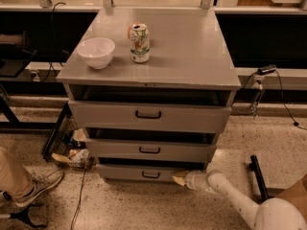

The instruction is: Close bottom drawer

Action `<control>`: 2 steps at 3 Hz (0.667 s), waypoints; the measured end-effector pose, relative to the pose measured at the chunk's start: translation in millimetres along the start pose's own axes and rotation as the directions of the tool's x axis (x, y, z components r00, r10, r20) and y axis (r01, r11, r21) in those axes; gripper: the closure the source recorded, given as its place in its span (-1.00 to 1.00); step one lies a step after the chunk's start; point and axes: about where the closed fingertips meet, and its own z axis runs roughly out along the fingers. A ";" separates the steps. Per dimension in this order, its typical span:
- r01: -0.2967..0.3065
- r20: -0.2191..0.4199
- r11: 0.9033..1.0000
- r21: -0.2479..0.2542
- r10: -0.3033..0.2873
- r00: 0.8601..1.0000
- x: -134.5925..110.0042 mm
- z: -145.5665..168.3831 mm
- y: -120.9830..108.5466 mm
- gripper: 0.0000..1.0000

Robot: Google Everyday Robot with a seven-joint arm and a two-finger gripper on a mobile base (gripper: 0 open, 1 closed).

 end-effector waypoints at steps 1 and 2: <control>0.000 0.000 1.000 0.000 0.000 1.000 0.2 -0.1 0.3 0.46; 0.000 -0.001 1.000 -0.004 0.000 1.000 0.6 1.8 2.5 -0.01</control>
Offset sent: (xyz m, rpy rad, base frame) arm -0.0004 0.0000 0.0000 0.0000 0.0000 0.0000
